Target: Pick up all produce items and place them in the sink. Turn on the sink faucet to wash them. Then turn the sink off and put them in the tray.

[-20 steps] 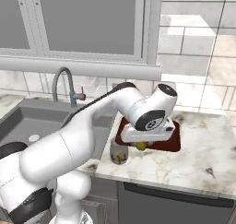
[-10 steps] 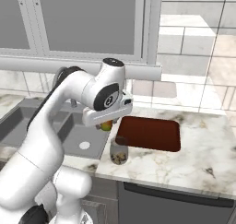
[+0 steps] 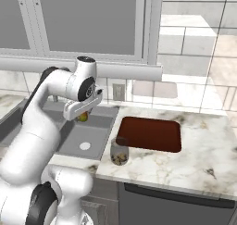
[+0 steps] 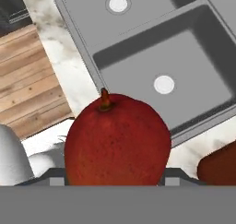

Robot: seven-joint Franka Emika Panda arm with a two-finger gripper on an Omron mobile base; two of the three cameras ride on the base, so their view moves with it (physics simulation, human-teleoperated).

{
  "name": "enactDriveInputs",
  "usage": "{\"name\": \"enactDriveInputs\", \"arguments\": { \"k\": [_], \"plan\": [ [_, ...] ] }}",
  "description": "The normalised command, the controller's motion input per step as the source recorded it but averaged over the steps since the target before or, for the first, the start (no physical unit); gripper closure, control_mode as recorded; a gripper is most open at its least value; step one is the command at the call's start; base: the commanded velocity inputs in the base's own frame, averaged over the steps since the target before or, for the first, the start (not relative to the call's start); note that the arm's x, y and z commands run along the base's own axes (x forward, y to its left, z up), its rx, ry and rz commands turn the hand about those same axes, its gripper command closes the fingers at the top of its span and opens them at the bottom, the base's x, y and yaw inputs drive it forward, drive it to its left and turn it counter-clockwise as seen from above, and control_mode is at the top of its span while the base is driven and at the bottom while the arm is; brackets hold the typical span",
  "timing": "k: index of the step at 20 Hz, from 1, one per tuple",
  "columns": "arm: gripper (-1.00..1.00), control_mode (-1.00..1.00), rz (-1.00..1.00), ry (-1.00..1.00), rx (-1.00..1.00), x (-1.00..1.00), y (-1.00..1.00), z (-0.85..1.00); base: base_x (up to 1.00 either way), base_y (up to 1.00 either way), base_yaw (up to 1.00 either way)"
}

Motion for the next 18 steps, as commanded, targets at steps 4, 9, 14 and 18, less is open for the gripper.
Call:
{"name": "enactDriveInputs", "arguments": {
  "k": [4, 9, 14, 18],
  "plan": [
    [1.0, -1.0, 0.15, 0.02, 0.0, 0.72, 0.9, -0.71, 0.0, 0.0, 0.0],
    [1.0, -1.0, -0.01, 0.0, 0.0, 0.49, 0.63, -0.98, 0.0, 0.0, 0.0],
    [1.0, -1.0, -0.06, 0.0, -0.02, 0.5, 0.51, -0.99, 0.0, 0.0, 0.0],
    [1.0, -1.0, -0.02, 0.0, 0.0, 0.35, 0.07, -0.84, 0.0, 0.0, 0.0]
  ]
}}
